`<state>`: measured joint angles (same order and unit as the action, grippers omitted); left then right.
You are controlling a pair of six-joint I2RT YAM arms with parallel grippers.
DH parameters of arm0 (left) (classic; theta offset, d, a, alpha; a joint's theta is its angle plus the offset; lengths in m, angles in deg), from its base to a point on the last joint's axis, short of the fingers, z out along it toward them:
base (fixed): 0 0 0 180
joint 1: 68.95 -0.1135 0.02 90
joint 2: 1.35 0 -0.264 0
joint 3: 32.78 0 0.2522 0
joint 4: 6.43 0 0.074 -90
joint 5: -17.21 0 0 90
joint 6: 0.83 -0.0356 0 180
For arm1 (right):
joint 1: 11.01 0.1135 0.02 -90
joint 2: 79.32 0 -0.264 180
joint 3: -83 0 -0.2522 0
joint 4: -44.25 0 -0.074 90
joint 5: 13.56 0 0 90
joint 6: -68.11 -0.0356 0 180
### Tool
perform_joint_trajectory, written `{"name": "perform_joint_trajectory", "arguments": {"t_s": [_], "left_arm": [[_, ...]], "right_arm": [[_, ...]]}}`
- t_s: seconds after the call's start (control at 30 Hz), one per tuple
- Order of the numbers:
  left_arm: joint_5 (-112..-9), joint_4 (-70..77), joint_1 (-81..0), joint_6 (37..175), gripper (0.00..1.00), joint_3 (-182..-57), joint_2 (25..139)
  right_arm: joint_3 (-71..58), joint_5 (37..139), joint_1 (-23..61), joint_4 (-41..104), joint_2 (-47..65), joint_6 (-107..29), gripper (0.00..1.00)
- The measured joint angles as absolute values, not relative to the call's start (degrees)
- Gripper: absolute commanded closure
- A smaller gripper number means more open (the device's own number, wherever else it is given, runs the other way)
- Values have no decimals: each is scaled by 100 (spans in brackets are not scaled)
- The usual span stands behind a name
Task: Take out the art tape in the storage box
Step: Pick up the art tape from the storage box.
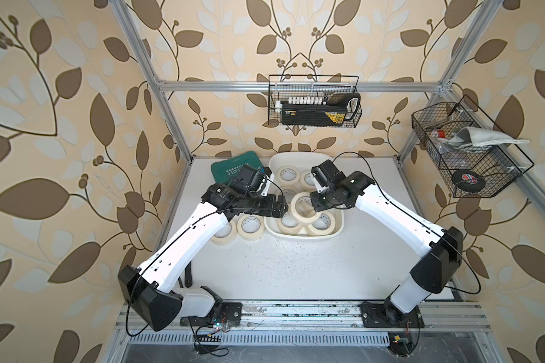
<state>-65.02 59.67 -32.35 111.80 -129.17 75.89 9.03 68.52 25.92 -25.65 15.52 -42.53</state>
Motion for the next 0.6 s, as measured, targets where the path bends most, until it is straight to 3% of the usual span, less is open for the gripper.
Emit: {"name": "perform_joint_trajectory", "arguments": {"t_s": [0.43,0.6], "left_arm": [[-7293,5963,-2387,11291,10,-13597,8865],[-7444,5941,-2271,11381,18,-13778,9197]], "right_arm": [[379,6961,2592,-2379,1078,-4585,96],[309,6967,2592,-2342,1037,-4640,96]]}}
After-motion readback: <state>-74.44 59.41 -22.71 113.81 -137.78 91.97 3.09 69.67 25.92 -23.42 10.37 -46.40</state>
